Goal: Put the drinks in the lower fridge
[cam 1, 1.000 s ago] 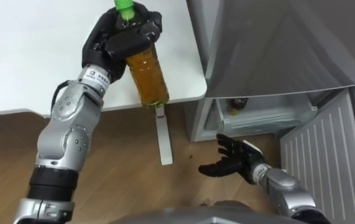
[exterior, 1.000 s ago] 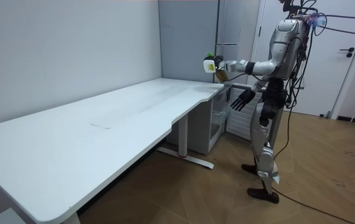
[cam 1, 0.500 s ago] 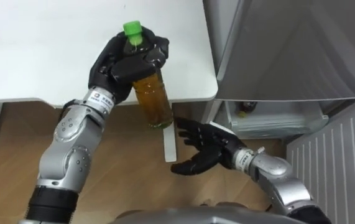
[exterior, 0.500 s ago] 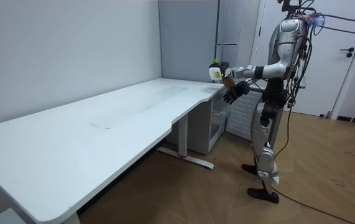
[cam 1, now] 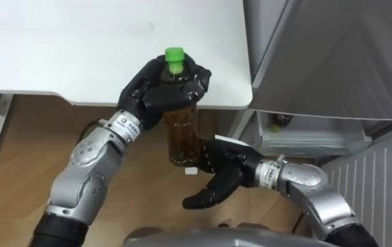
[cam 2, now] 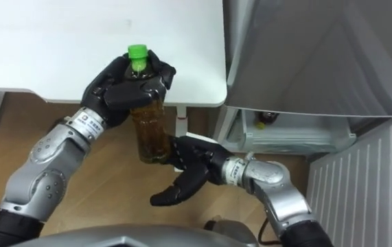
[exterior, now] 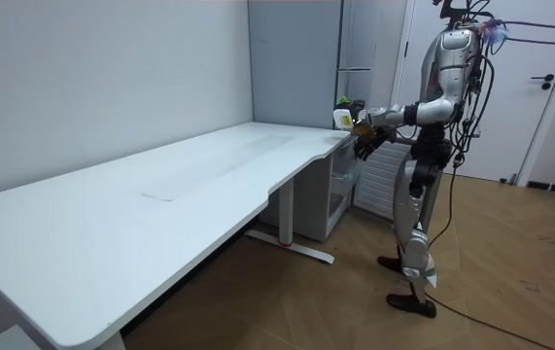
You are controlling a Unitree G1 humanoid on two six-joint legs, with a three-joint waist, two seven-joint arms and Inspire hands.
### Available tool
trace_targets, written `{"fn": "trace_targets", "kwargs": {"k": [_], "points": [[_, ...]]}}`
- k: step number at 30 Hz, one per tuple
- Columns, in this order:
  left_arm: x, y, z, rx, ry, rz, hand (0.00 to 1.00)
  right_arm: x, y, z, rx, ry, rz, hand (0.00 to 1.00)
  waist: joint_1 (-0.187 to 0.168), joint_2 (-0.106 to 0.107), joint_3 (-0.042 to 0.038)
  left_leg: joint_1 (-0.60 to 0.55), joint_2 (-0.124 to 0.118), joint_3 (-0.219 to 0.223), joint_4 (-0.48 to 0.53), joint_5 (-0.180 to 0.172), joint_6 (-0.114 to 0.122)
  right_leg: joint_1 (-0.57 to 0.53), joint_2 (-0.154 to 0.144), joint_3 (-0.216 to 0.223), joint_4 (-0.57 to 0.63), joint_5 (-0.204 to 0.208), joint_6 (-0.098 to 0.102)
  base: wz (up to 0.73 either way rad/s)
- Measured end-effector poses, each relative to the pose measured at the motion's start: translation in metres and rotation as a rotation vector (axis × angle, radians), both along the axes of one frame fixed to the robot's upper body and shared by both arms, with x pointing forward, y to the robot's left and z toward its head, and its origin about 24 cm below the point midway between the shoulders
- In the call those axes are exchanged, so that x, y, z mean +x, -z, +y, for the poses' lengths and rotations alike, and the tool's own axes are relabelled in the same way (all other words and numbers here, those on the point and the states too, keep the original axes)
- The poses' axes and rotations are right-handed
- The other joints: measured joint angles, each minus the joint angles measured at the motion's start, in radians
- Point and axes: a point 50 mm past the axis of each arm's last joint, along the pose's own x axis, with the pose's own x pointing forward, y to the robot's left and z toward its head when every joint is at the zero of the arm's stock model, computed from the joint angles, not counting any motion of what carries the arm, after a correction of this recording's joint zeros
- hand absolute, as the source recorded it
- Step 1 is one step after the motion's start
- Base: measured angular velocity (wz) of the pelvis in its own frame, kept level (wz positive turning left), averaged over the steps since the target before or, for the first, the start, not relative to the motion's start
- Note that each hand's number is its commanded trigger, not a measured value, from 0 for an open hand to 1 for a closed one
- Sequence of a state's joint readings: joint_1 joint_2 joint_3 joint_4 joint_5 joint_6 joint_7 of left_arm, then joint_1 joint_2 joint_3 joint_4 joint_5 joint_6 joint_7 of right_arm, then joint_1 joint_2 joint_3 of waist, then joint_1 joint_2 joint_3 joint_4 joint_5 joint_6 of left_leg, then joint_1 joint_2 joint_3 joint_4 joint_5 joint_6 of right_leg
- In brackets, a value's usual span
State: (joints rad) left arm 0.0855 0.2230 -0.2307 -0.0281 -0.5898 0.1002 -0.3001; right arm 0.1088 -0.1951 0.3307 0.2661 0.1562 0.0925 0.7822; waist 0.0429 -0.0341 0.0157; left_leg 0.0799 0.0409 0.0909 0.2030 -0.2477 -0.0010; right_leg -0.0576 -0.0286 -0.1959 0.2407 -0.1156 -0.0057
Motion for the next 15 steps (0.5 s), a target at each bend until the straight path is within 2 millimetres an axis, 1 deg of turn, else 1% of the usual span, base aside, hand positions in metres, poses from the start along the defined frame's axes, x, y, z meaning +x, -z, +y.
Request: {"fn": "trace_targets", "kwargs": {"k": [2, 4, 7, 10, 15], "points": [[-0.001, 0.001, -0.001, 0.000, 0.013, 0.004, 1.00, -0.001, 0.001, 0.000, 0.005, -0.005, 0.017, 0.00, 0.006, -0.007, -0.0025, -0.001, 0.000, 0.001, 0.000, 0.000, 0.000, -0.001, 0.000, 0.000, 0.000, 0.000, 0.000, 0.00], [-0.002, 0.002, -0.003, -0.003, 0.031, 0.004, 1.00, -0.002, 0.001, 0.000, 0.025, 0.004, 0.034, 0.00, 0.011, -0.008, -0.0028, 0.000, 0.000, 0.001, 0.000, 0.000, 0.000, 0.000, 0.001, 0.001, 0.000, 0.000, 0.000, 0.00], [-0.004, 0.004, -0.005, -0.008, 0.056, 0.008, 1.00, -0.005, 0.002, 0.001, 0.075, 0.031, 0.068, 0.00, 0.011, -0.005, -0.0019, 0.001, 0.001, -0.009, -0.001, 0.000, 0.000, 0.006, 0.002, -0.001, -0.003, 0.000, 0.000, 0.06], [-0.007, 0.010, -0.010, -0.014, 0.090, 0.022, 1.00, -0.005, 0.000, 0.002, 0.136, 0.059, 0.087, 0.00, 0.012, 0.001, -0.0005, 0.001, 0.001, -0.012, -0.001, 0.000, 0.000, 0.009, 0.002, -0.002, -0.002, 0.000, 0.000, 0.05], [-0.013, 0.015, -0.014, -0.019, 0.103, 0.030, 1.00, -0.005, 0.000, 0.003, 0.167, 0.082, 0.105, 0.00, 0.008, 0.004, 0.0006, 0.002, 0.000, -0.012, 0.000, 0.000, 0.000, 0.010, 0.001, -0.002, 0.000, 0.000, 0.000, 0.00]]}}
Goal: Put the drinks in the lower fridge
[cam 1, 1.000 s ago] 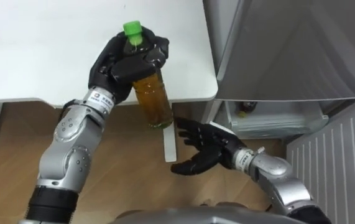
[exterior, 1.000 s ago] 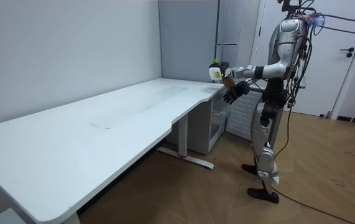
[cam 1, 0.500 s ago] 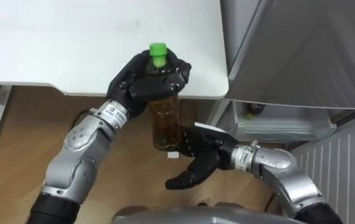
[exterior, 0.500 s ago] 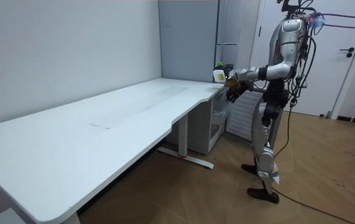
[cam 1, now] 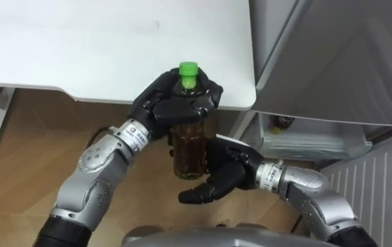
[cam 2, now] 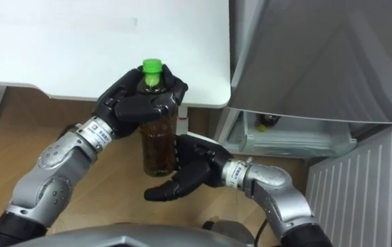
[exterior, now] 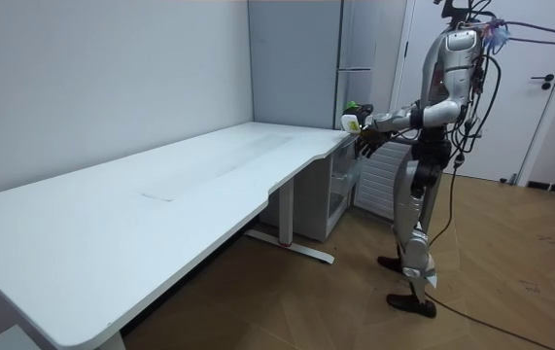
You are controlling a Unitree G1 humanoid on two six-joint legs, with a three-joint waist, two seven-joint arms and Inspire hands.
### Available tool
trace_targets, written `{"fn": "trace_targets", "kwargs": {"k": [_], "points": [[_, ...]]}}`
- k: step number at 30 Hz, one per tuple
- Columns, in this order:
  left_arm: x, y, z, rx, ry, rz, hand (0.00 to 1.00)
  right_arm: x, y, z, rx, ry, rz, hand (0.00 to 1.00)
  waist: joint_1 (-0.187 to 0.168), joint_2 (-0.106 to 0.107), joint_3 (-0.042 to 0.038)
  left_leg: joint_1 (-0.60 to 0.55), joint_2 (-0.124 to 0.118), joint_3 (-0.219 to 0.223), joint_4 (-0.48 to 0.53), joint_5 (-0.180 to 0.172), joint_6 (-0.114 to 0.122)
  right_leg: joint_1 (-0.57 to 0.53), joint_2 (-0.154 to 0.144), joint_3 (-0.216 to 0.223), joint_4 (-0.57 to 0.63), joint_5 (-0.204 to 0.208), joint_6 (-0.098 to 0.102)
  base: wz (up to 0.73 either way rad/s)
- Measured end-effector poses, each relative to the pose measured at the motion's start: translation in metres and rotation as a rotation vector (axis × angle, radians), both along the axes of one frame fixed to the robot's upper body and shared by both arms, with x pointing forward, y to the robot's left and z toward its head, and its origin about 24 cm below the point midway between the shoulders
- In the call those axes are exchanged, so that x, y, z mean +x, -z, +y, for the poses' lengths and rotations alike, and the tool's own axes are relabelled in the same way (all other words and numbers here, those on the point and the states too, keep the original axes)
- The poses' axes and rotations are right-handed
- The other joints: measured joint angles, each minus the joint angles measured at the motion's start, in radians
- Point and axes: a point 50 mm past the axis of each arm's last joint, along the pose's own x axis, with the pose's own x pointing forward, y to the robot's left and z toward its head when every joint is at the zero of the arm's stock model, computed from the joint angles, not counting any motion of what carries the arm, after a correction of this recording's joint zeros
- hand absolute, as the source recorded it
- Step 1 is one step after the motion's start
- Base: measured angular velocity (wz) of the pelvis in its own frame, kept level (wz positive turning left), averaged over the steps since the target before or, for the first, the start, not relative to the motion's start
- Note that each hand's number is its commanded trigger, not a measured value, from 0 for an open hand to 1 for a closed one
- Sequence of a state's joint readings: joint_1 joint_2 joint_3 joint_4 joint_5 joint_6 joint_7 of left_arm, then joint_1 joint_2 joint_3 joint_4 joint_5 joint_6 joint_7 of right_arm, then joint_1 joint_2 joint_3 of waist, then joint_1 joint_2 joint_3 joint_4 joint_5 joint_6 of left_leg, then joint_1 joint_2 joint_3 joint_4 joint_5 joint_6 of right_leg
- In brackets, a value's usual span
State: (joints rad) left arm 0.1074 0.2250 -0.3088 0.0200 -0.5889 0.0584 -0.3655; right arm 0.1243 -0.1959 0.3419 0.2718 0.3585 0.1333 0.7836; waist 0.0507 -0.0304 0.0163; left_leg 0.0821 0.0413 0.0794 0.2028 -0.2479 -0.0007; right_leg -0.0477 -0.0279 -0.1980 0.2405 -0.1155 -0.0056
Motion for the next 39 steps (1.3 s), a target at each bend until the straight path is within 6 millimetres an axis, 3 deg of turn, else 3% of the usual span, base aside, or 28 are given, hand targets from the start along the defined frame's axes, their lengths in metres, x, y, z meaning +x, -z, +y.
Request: {"fn": "trace_targets", "kwargs": {"k": [10, 11, 12, 13, 22, 24, 25, 39], "points": [[-0.011, 0.006, -0.011, -0.016, 0.079, 0.020, 1.00, 0.000, -0.002, 0.004, 0.103, 0.065, 0.044, 0.00, 0.006, 0.009, -0.0013, -0.001, 0.000, 0.002, -0.006, 0.000, 0.000, -0.007, 0.002, 0.003, 0.002, 0.000, 0.000, 0.00], [-0.011, 0.006, -0.011, -0.017, 0.082, 0.020, 1.00, -0.001, -0.002, 0.004, 0.107, 0.068, 0.050, 0.07, 0.006, 0.009, -0.0014, -0.002, 0.000, 0.003, -0.006, 0.000, 0.000, -0.007, 0.002, 0.003, 0.002, 0.000, 0.000, 0.00], [-0.011, 0.006, -0.011, -0.017, 0.082, 0.020, 1.00, -0.001, -0.002, 0.004, 0.111, 0.070, 0.052, 0.67, 0.006, 0.008, -0.0014, -0.002, 0.000, 0.003, -0.006, 0.000, 0.000, -0.007, 0.002, 0.003, 0.002, 0.000, 0.000, 0.00], [-0.011, 0.006, -0.012, -0.018, 0.086, 0.018, 1.00, -0.001, -0.002, 0.004, 0.120, 0.076, 0.056, 1.00, 0.006, 0.008, -0.0014, -0.002, 0.000, 0.003, -0.007, 0.000, 0.000, -0.007, 0.002, 0.003, 0.001, 0.000, 0.000, 0.00], [-0.014, 0.006, -0.016, -0.026, 0.147, 0.005, 1.00, -0.002, -0.001, 0.005, 0.114, 0.092, 0.069, 1.00, 0.007, 0.009, -0.0028, -0.002, 0.000, 0.002, -0.006, 0.000, 0.000, -0.007, 0.002, 0.002, 0.002, 0.000, 0.000, 0.00], [-0.015, 0.006, -0.018, -0.007, 0.159, -0.006, 0.12, -0.003, 0.001, 0.005, 0.104, 0.090, 0.077, 1.00, 0.007, 0.009, -0.0030, -0.001, 0.000, 0.003, -0.006, 0.000, 0.000, -0.007, 0.002, 0.002, 0.002, 0.000, 0.000, 0.00], [-0.014, 0.007, -0.017, 0.009, 0.160, -0.008, 0.00, -0.004, 0.001, 0.005, 0.101, 0.081, 0.083, 1.00, 0.006, 0.009, -0.0033, -0.001, 0.000, 0.003, -0.005, 0.000, 0.000, -0.007, 0.002, 0.002, 0.003, 0.000, 0.000, 0.00], [-0.017, 0.016, -0.011, -0.025, 0.151, 0.049, 0.00, -0.011, 0.005, 0.007, 0.079, 0.059, 0.108, 1.00, -0.002, 0.010, -0.0048, 0.000, -0.001, 0.002, -0.003, 0.000, 0.000, -0.007, 0.000, 0.000, 0.012, 0.000, 0.000, 0.00]]}}
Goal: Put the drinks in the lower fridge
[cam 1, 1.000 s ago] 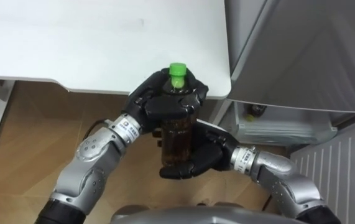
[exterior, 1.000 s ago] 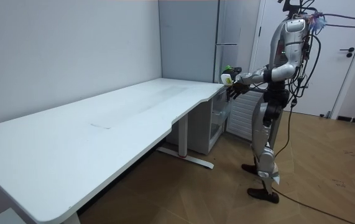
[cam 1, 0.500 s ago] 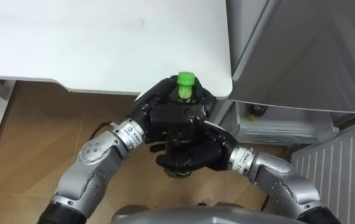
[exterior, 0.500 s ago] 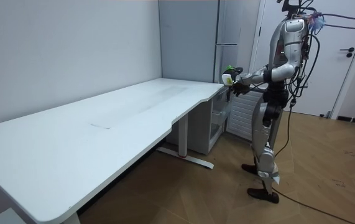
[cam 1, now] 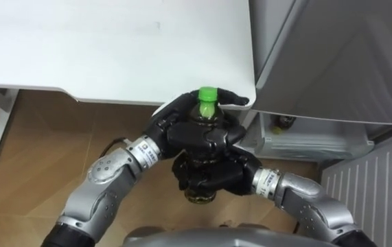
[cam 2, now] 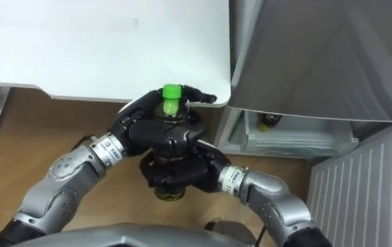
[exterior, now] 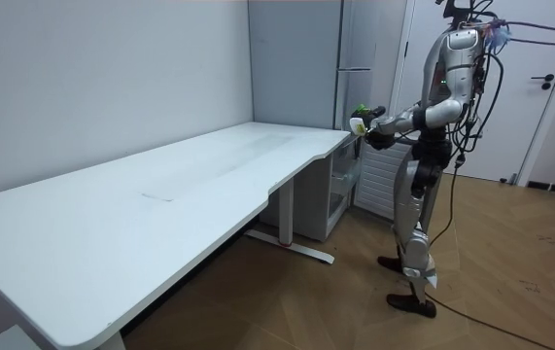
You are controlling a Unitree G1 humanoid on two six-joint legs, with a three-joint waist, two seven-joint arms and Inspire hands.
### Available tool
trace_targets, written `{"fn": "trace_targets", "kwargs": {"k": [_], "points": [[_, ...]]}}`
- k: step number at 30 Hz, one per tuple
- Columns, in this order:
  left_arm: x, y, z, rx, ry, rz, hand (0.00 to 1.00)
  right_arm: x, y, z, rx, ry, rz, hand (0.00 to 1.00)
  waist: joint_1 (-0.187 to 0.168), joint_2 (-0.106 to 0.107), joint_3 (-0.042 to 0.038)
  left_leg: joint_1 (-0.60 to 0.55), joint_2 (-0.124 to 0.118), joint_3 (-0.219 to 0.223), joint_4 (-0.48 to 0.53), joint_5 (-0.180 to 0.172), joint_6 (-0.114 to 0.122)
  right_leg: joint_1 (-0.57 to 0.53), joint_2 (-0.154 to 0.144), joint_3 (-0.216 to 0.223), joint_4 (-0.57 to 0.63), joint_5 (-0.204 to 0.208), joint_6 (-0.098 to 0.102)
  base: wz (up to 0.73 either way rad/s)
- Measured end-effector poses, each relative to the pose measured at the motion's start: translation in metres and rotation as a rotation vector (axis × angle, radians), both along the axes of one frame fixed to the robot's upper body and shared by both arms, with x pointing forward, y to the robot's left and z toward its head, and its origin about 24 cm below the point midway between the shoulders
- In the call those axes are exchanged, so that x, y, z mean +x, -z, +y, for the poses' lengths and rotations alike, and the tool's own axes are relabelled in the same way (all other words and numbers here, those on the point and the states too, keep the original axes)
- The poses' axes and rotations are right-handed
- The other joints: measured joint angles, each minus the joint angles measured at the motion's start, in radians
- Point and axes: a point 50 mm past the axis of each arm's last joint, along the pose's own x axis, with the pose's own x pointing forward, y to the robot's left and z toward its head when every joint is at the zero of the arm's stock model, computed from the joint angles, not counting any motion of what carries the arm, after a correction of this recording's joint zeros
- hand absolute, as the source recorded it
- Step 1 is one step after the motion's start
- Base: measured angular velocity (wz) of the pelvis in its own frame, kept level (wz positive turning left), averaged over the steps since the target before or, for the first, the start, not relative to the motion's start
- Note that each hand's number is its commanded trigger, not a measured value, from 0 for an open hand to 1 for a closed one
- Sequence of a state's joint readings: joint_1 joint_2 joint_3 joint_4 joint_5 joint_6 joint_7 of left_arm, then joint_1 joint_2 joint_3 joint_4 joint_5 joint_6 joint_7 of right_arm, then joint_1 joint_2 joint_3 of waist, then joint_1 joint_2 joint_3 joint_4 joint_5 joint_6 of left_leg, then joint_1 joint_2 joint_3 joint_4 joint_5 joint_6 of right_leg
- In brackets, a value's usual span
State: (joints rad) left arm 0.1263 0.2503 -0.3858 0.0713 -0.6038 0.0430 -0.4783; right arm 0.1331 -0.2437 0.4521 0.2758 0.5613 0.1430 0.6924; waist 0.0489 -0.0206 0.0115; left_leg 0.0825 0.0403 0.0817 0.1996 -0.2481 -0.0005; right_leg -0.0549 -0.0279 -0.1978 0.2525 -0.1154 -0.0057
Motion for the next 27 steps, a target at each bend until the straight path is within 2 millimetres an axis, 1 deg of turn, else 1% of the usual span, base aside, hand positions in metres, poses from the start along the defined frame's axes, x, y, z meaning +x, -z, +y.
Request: {"fn": "trace_targets", "kwargs": {"k": [6, 10, 17, 19, 22, 23, 27], "points": [[-0.004, 0.011, 0.002, -0.045, 0.022, 0.066, 0.00, -0.004, 0.005, -0.004, -0.033, -0.011, 0.029, 1.00, -0.001, 0.003, 0.0006, 0.000, -0.001, -0.001, -0.002, 0.000, 0.000, 0.000, -0.002, 0.000, 0.003, 0.000, 0.000, 0.00], [-0.008, 0.021, 0.005, -0.057, 0.038, 0.116, 0.00, -0.010, 0.011, -0.005, -0.051, -0.029, 0.066, 1.00, -0.015, 0.010, 0.0032, -0.003, -0.001, 0.000, -0.001, 0.000, 0.000, -0.001, -0.002, 0.000, 0.004, -0.002, -0.001, 0.00], [-0.014, 0.029, 0.004, -0.067, 0.101, 0.180, 0.00, -0.018, 0.014, -0.014, -0.060, -0.056, 0.126, 1.00, -0.017, 0.019, -0.0012, -0.011, -0.002, 0.001, 0.004, 0.000, 0.000, -0.017, -0.003, 0.003, 0.012, -0.008, 0.000, 0.00], [-0.013, 0.031, 0.005, -0.057, 0.117, 0.190, 0.00, -0.020, 0.015, -0.015, -0.062, -0.060, 0.137, 1.00, -0.017, 0.020, -0.0010, -0.015, -0.002, 0.001, 0.006, 0.000, 0.000, -0.022, -0.005, 0.004, 0.020, -0.012, 0.000, 0.00], [-0.012, 0.038, 0.007, -0.038, 0.139, 0.218, 0.00, -0.023, 0.017, -0.016, -0.068, -0.062, 0.168, 1.00, -0.015, 0.028, -0.0008, -0.013, -0.002, 0.002, 0.006, 0.000, 0.000, -0.022, -0.005, 0.007, 0.022, -0.013, 0.000, 0.00], [-0.013, 0.042, 0.009, -0.029, 0.150, 0.232, 0.00, -0.024, 0.017, -0.017, -0.067, -0.063, 0.183, 1.00, -0.015, 0.031, 0.0000, -0.012, -0.003, 0.003, 0.006, 0.000, 0.000, -0.022, -0.005, 0.006, 0.022, -0.013, 0.000, 0.00], [-0.018, 0.049, 0.015, -0.001, 0.186, 0.266, 0.00, -0.026, 0.018, -0.018, -0.061, -0.058, 0.208, 1.00, -0.020, 0.033, 0.0007, -0.012, -0.003, 0.011, 0.002, 0.000, 0.000, -0.027, -0.004, 0.009, 0.024, -0.013, 0.000, -0.06]]}}
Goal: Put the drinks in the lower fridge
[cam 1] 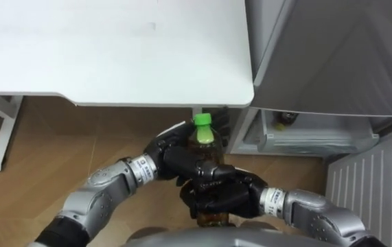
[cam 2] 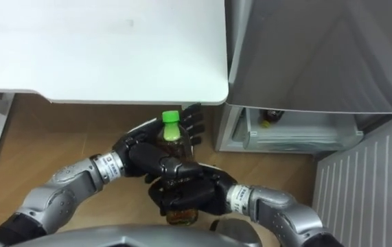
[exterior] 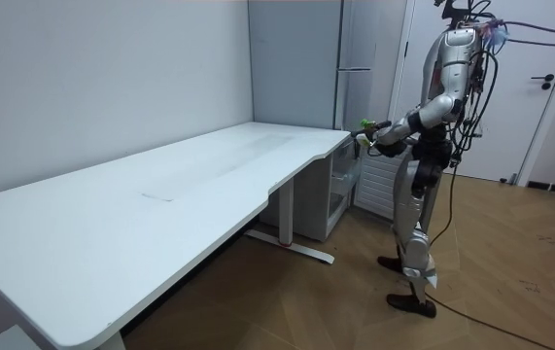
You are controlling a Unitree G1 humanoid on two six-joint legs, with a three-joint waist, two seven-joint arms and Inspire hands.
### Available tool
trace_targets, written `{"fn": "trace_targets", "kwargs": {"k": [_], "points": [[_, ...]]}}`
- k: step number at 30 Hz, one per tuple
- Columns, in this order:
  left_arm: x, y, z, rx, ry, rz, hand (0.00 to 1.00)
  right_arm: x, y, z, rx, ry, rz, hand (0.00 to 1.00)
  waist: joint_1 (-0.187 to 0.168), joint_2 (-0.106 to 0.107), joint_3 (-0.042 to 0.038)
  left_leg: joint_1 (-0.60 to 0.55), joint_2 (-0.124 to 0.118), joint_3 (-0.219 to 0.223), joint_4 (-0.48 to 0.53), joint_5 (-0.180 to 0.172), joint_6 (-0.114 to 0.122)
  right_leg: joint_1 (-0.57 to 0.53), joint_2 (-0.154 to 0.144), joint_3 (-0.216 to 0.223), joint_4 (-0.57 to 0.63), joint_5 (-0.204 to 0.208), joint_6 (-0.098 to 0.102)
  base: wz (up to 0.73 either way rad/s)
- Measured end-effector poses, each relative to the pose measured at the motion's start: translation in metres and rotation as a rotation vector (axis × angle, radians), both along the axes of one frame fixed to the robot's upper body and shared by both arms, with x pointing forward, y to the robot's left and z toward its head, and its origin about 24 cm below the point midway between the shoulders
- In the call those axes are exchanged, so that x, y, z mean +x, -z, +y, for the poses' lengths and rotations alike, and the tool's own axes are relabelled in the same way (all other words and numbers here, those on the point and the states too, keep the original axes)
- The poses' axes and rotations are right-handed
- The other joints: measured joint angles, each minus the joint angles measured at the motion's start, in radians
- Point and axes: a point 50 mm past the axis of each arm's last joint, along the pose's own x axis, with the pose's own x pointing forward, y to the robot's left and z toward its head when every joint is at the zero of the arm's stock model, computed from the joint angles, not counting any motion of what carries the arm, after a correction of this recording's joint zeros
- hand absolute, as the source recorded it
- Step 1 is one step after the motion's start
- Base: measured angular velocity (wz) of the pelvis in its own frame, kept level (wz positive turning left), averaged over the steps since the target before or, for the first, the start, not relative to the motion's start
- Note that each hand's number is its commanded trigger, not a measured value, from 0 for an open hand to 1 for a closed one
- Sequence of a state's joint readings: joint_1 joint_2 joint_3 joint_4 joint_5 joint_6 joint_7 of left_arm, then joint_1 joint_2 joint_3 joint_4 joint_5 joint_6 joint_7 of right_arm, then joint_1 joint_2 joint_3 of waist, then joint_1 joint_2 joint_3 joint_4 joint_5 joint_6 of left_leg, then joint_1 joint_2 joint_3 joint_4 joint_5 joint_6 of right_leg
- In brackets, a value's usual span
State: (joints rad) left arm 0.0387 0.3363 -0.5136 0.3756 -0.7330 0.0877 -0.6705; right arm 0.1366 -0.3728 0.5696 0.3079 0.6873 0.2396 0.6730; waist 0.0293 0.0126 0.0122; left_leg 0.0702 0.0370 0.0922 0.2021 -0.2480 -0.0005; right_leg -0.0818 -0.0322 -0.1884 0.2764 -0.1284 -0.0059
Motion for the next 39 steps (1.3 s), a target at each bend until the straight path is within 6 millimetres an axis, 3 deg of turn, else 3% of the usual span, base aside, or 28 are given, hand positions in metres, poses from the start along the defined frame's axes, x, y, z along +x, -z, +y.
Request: {"fn": "trace_targets", "kwargs": {"k": [3, 10, 17, 25, 32, 35, 39], "points": [[-0.013, 0.013, 0.010, 0.042, 0.052, 0.084, 0.00, 0.005, -0.004, -0.005, 0.037, 0.047, 0.007, 1.00, -0.014, -0.002, -0.0007, -0.005, -0.001, 0.003, -0.004, 0.000, 0.000, -0.006, 0.001, 0.006, 0.000, 0.000, 0.000, -0.01], [-0.016, 0.015, 0.012, 0.007, 0.079, 0.115, 0.00, 0.004, -0.003, -0.013, 0.052, 0.093, 0.047, 1.00, -0.030, -0.013, -0.0046, -0.001, 0.001, 0.011, 0.003, 0.000, 0.000, -0.007, 0.003, 0.015, 0.001, 0.000, 0.000, -0.03], [-0.020, 0.022, 0.021, 0.000, 0.026, 0.172, 0.00, 0.005, 0.005, -0.022, 0.009, 0.203, 0.095, 1.00, -0.033, -0.029, 0.0027, 0.011, 0.003, 0.045, 0.002, 0.000, 0.000, -0.005, -0.001, 0.025, 0.019, -0.011, 0.000, -0.03], [-0.035, 0.039, 0.036, 0.016, -0.075, 0.268, 0.00, 0.005, 0.012, -0.036, -0.064, 0.294, 0.122, 1.00, -0.033, -0.034, 0.0018, 0.009, 0.003, 0.043, 0.001, 0.000, 0.000, -0.004, 0.000, 0.024, 0.015, -0.011, -0.001, 0.00], [-0.062, 0.062, 0.054, 0.141, -0.192, 0.433, 0.00, 0.022, 0.015, -0.075, -0.007, 0.746, 0.217, 1.00, -0.027, -0.031, -0.0015, 0.000, 0.002, 0.037, 0.000, 0.000, 0.000, -0.011, -0.001, 0.016, 0.012, -0.012, 0.000, 0.02], [-0.061, 0.065, 0.058, 0.166, -0.266, 0.453, 0.00, 0.028, 0.020, -0.084, 0.020, 0.912, 0.265, 1.00, -0.028, -0.034, -0.0062, -0.032, 0.001, 0.028, 0.014, 0.000, 0.000, -0.040, -0.005, 0.010, 0.023, -0.012, 0.000, 0.06], [-0.055, 0.073, 0.054, 0.182, -0.356, 0.497, 0.00, 0.041, 0.028, -0.089, -0.029, 1.008, 0.313, 1.00, -0.025, -0.050, -0.0018, -0.070, -0.006, 0.034, 0.031, 0.003, 0.000, -0.089, -0.014, 0.018, 0.057, -0.016, -0.006, -0.06]]}}
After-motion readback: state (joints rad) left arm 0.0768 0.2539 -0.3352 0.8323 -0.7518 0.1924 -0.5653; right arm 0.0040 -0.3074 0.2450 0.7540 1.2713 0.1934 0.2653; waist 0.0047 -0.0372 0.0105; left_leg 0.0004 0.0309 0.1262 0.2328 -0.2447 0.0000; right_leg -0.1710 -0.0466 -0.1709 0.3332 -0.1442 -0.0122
